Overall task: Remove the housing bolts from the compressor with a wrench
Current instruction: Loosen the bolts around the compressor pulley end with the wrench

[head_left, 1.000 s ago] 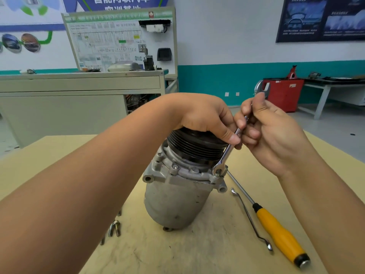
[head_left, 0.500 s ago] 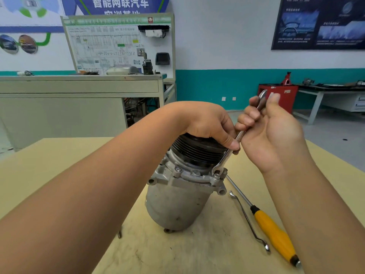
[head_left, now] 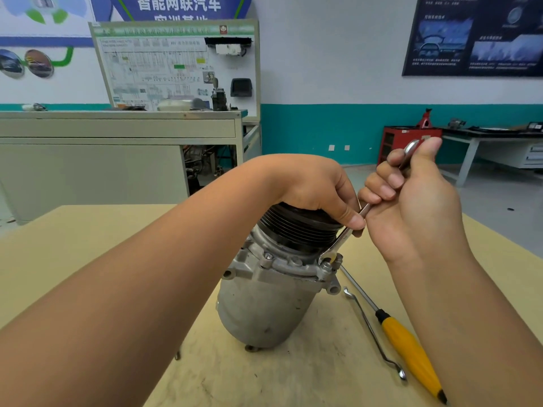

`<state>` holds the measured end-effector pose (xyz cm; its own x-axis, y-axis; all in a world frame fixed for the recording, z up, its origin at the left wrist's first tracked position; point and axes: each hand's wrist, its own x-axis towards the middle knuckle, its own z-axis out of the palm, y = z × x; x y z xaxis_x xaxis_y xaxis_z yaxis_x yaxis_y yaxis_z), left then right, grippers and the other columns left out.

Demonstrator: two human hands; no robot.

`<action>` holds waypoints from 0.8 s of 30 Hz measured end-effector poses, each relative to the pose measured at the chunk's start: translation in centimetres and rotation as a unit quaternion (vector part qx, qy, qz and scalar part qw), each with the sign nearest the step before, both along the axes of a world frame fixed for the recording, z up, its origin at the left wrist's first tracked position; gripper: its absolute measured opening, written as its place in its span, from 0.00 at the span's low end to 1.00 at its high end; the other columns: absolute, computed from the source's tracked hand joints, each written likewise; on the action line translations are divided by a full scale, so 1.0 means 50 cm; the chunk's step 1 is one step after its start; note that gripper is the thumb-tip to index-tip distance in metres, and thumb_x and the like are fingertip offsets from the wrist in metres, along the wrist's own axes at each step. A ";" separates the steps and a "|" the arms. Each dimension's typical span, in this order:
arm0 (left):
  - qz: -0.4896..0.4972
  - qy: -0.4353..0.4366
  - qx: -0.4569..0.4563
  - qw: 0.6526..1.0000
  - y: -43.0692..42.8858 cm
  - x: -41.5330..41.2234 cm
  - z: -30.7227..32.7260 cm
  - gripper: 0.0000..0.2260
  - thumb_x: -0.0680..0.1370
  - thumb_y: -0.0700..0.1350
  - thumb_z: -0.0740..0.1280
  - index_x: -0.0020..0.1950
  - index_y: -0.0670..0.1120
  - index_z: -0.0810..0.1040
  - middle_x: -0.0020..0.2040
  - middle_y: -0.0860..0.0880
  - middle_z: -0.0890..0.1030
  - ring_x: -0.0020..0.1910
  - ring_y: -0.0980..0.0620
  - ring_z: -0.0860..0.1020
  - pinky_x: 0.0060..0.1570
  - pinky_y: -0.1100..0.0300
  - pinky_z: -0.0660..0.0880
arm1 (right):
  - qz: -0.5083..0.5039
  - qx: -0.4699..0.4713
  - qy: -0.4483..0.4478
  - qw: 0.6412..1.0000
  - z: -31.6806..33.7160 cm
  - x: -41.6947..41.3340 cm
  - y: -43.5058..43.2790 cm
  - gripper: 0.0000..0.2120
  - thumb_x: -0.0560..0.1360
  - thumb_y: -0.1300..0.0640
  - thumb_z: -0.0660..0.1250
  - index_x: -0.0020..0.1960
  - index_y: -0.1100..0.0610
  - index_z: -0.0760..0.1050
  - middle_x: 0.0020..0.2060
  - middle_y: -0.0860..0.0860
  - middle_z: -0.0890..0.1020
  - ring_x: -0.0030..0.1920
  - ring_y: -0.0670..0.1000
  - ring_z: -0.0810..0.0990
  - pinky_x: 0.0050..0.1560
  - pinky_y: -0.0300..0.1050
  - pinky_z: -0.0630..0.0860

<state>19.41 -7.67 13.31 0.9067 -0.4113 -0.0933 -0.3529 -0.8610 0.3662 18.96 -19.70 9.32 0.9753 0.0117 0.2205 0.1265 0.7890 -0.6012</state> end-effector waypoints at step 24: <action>-0.047 0.015 -0.013 0.999 0.001 -0.009 0.000 0.07 0.59 0.63 0.67 0.32 0.65 0.81 0.34 0.63 0.81 0.38 0.65 0.77 0.53 0.61 0.73 | -0.073 -0.024 -0.048 0.996 -0.005 -0.024 0.003 0.22 0.81 0.43 0.51 0.37 0.57 0.67 0.21 0.46 0.64 0.22 0.43 0.61 0.21 0.35 0.61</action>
